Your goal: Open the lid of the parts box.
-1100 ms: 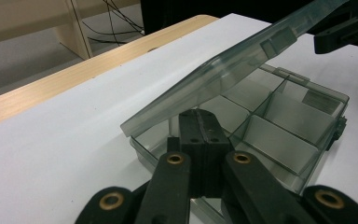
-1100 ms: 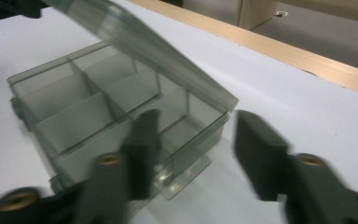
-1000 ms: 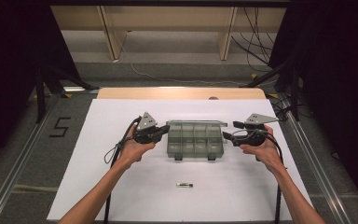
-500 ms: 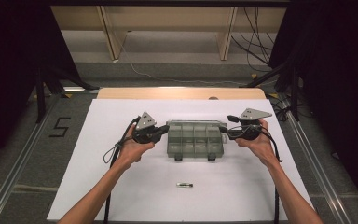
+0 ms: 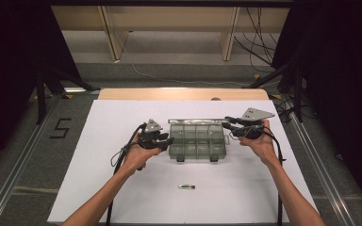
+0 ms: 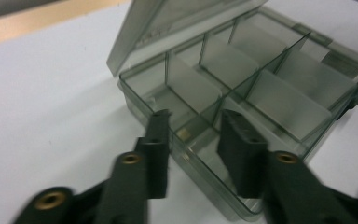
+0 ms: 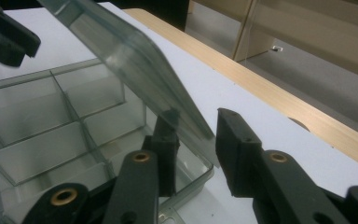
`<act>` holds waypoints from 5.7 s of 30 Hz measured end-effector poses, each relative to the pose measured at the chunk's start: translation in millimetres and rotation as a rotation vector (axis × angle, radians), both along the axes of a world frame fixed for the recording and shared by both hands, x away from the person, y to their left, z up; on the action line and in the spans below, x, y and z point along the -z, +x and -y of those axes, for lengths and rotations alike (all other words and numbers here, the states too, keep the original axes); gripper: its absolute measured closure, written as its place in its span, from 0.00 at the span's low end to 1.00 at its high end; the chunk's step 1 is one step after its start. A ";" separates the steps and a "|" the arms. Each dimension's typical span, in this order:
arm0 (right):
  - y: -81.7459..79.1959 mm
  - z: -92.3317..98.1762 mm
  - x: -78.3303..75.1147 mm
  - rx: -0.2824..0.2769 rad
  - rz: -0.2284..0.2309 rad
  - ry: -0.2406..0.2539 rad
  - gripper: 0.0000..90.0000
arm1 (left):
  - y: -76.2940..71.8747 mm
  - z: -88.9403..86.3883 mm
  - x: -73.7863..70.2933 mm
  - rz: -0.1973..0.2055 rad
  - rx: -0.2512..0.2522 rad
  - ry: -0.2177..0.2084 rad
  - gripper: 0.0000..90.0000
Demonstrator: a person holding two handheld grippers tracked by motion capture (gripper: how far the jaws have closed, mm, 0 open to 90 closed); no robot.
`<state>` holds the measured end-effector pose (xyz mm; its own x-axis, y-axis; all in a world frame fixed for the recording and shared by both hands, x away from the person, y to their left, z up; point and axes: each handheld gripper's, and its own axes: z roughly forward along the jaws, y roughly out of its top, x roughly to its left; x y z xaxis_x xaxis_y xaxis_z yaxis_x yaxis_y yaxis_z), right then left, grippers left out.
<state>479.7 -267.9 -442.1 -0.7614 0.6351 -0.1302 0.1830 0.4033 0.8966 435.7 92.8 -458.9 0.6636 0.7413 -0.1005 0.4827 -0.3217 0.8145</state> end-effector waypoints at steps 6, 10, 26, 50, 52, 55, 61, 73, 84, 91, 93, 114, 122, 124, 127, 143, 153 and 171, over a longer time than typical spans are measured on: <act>0.2 -1.0 -1.5 0.019 0.012 -0.008 0.82 | -3.3 7.8 6.0 -0.074 -0.021 0.016 0.59; -0.1 -3.1 -2.5 0.037 -0.002 0.000 0.84 | -3.2 10.5 9.4 -0.086 -0.018 0.045 0.63; 7.4 -10.2 -9.4 0.173 -0.054 0.039 0.92 | -3.6 9.3 14.1 -0.099 -0.027 0.057 0.72; 41.1 -23.8 -25.0 0.352 -0.221 0.038 0.95 | -4.7 7.8 13.5 -0.100 -0.019 0.056 0.73; 43.8 -26.1 -25.0 0.361 -0.209 0.034 0.95 | -4.8 8.3 13.7 -0.099 -0.026 0.050 0.73; 47.5 -29.4 -26.7 0.377 -0.234 0.023 0.95 | -4.9 8.1 13.7 -0.099 -0.025 0.049 0.73; 52.5 -31.3 -27.0 0.399 -0.239 0.006 0.95 | -5.0 8.1 13.6 -0.098 -0.022 0.051 0.73; 57.8 -39.8 -29.9 0.445 -0.294 -0.008 0.95 | -5.4 8.2 13.0 -0.095 -0.022 0.056 0.73; 61.0 -41.7 -27.8 0.467 -0.301 -0.010 0.94 | -5.6 8.2 12.9 -0.089 -0.020 0.061 0.73; 67.0 -40.7 -26.1 0.444 -0.247 -0.039 0.94 | -6.2 8.7 12.4 -0.084 -0.012 0.058 0.73; 63.6 -44.5 -28.0 0.479 -0.302 -0.026 0.93 | -6.3 8.6 12.1 -0.084 -0.010 0.060 0.74; 64.1 -45.1 -26.8 0.499 -0.311 -0.026 0.91 | -6.3 7.1 10.9 -0.092 -0.007 0.052 0.76; 53.3 -50.0 -36.8 0.361 -0.235 -0.003 0.68 | -4.3 4.3 10.9 -0.097 -0.008 0.053 0.77; 44.8 -54.6 -39.5 0.290 -0.204 -0.020 0.62 | -5.4 5.4 10.7 -0.109 -0.014 0.038 0.75; 29.1 -62.2 -45.9 0.230 -0.184 -0.043 0.55 | -7.3 6.3 8.7 -0.110 -0.006 0.045 0.72; -40.2 -86.5 -52.1 -0.049 -0.176 -0.120 0.36 | -18.1 -4.2 -5.8 -0.077 -0.012 -0.005 0.53; -64.0 -104.4 -52.0 -0.169 -0.191 -0.183 0.32 | -33.4 -13.6 -18.7 -0.034 -0.017 -0.067 0.37; -83.0 -121.8 -38.6 -0.273 -0.255 -0.251 0.26 | -79.0 -32.5 -27.6 0.098 0.056 -0.111 0.26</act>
